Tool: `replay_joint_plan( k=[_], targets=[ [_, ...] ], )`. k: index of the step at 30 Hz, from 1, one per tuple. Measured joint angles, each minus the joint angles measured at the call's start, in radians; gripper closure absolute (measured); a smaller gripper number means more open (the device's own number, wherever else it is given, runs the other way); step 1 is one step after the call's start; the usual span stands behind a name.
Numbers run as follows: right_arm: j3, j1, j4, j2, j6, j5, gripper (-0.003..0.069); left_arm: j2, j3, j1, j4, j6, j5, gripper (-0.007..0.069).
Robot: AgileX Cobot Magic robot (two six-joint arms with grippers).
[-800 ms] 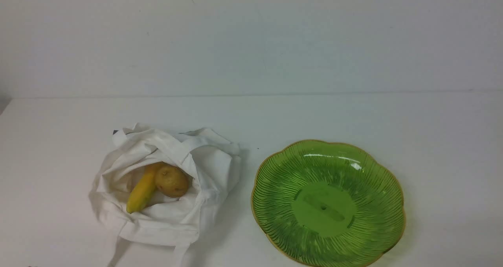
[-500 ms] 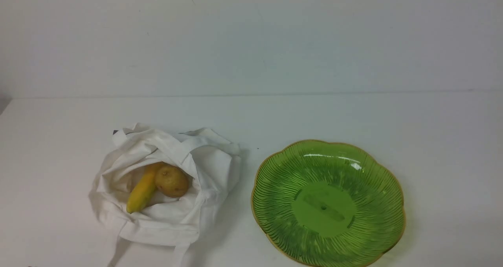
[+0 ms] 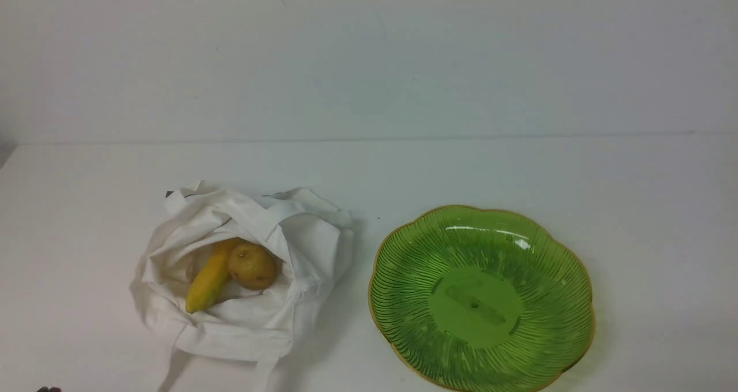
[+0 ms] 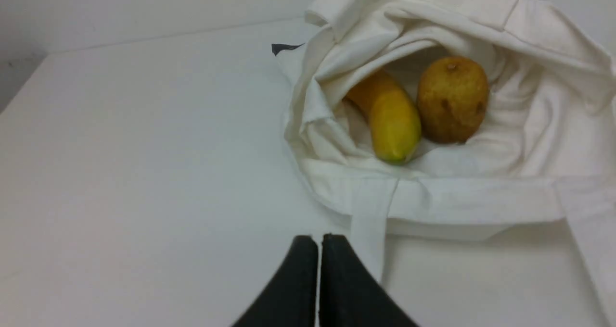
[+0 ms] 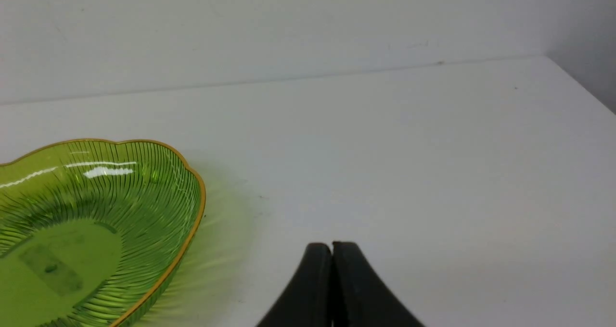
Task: Take the fruit out of the cloth bag on the white table and place them on a plate.
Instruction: 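Reach into the white bag and grasp the banana with the left gripper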
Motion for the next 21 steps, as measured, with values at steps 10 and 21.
replay_joint_plan(
  k=[10,21],
  targets=[
    [0.0,0.0,0.0,0.0,0.0,0.0,0.0671,0.0,0.0,0.0,-0.437,-0.083,-0.458,0.0632],
    [0.0,0.0,0.0,0.0,0.0,0.0,0.0671,0.211,-0.421,0.0,-0.353,-0.084,-0.107,0.0632]
  ],
)
